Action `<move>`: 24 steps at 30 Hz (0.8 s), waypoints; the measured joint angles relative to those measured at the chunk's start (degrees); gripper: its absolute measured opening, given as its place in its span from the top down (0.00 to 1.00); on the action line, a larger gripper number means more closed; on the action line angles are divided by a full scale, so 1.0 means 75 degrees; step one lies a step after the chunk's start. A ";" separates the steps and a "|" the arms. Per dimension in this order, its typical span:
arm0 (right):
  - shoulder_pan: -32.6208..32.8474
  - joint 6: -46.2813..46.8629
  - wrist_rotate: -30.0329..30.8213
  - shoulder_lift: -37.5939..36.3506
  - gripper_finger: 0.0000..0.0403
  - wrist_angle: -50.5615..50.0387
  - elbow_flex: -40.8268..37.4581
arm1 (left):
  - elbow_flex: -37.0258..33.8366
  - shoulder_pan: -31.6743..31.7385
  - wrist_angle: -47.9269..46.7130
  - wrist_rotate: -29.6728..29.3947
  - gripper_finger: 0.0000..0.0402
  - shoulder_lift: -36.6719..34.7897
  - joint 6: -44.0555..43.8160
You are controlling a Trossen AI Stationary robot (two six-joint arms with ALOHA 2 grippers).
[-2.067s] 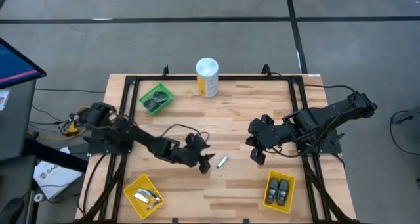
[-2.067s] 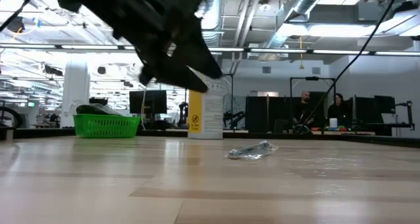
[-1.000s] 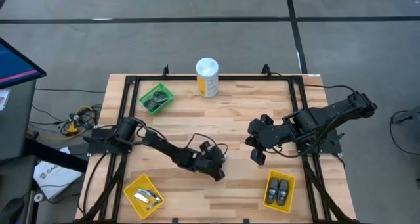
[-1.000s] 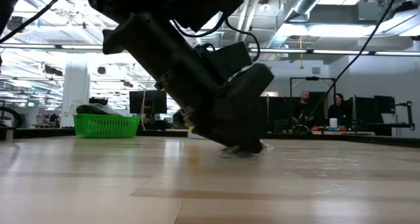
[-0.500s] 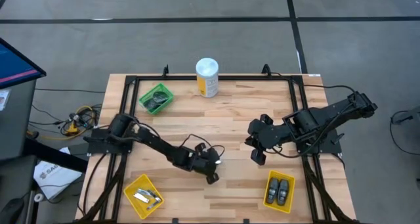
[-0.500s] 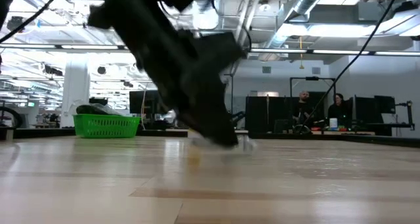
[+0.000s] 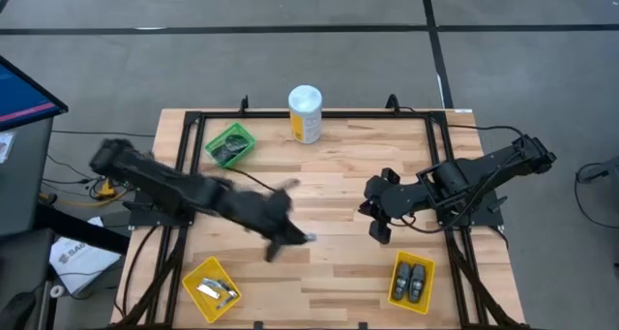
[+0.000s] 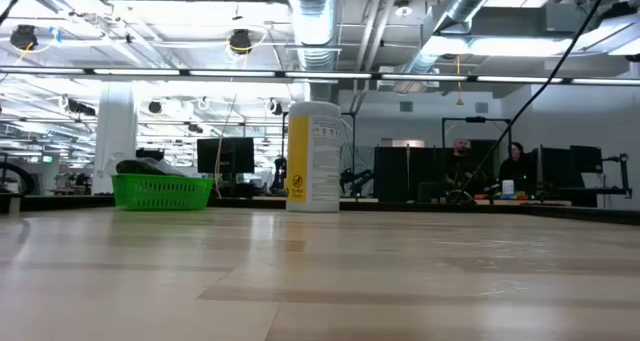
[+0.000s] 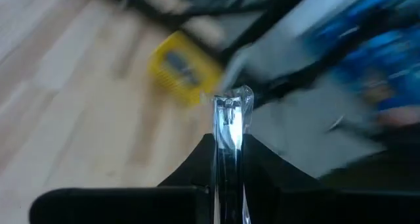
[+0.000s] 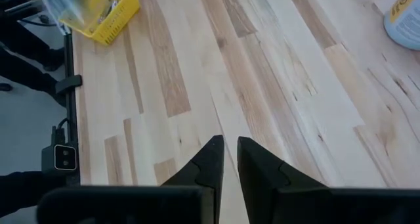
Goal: Pick & Place Travel size toiletries
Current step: Put the nail cutter into the left yellow bin
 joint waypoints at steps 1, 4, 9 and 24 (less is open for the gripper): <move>-0.0005 -0.0049 0.0002 0.0001 0.91 0.0021 0.0000 | 0.0003 -0.0019 0.0022 0.0145 0.91 -0.0404 -0.0114; -0.0007 -0.0194 0.0004 0.0001 0.91 0.0226 0.0000 | 0.0009 -0.0103 0.0143 0.0394 0.91 -0.1632 -0.0416; -0.0132 -0.0336 -0.0038 0.0001 0.91 0.0370 0.0000 | 0.0013 -0.0366 0.0596 0.0401 0.91 -0.3294 -0.0813; -0.0501 -0.0310 -0.0171 0.0001 0.91 0.0352 0.0000 | 0.0017 -0.2889 -0.4139 0.0200 0.91 -0.3123 -0.0352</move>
